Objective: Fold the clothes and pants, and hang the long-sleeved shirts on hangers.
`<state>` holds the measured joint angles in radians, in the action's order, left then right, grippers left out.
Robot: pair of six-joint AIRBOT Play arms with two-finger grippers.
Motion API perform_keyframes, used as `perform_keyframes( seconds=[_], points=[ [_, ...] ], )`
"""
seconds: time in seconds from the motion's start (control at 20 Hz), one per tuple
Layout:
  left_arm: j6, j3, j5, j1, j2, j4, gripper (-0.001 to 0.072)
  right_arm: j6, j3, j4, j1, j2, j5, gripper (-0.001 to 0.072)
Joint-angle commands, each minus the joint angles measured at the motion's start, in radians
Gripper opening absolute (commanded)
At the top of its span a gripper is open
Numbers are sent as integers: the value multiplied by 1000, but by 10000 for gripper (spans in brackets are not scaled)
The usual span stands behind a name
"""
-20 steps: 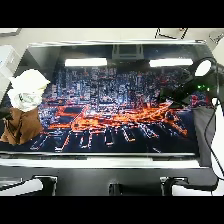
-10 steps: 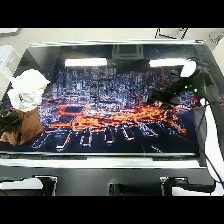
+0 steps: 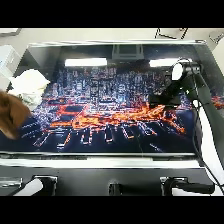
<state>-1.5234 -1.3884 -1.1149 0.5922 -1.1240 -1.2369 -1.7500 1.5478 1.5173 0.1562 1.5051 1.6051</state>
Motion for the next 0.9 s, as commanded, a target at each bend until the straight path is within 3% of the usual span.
perform_keyframes(
  seconds=[0.0,0.2,0.4,0.5,0.7,0.85],
  points=[
    [-26,-27,161,-166,297,149,26,38,2,121,3,-14,14,698],
    [-26,9,388,-625,445,201,25,40,95,261,2,-35,-38,700],
    [-79,10,484,-1048,320,177,25,66,306,360,2,-35,-78,702],
    [-87,35,483,-1159,208,171,25,79,403,341,-44,-35,-76,701],
    [-222,165,430,-1246,-66,181,26,96,460,167,-238,-37,9,697],
    [-217,263,412,-1306,-285,336,25,108,453,16,-360,-19,60,684]
  ],
)
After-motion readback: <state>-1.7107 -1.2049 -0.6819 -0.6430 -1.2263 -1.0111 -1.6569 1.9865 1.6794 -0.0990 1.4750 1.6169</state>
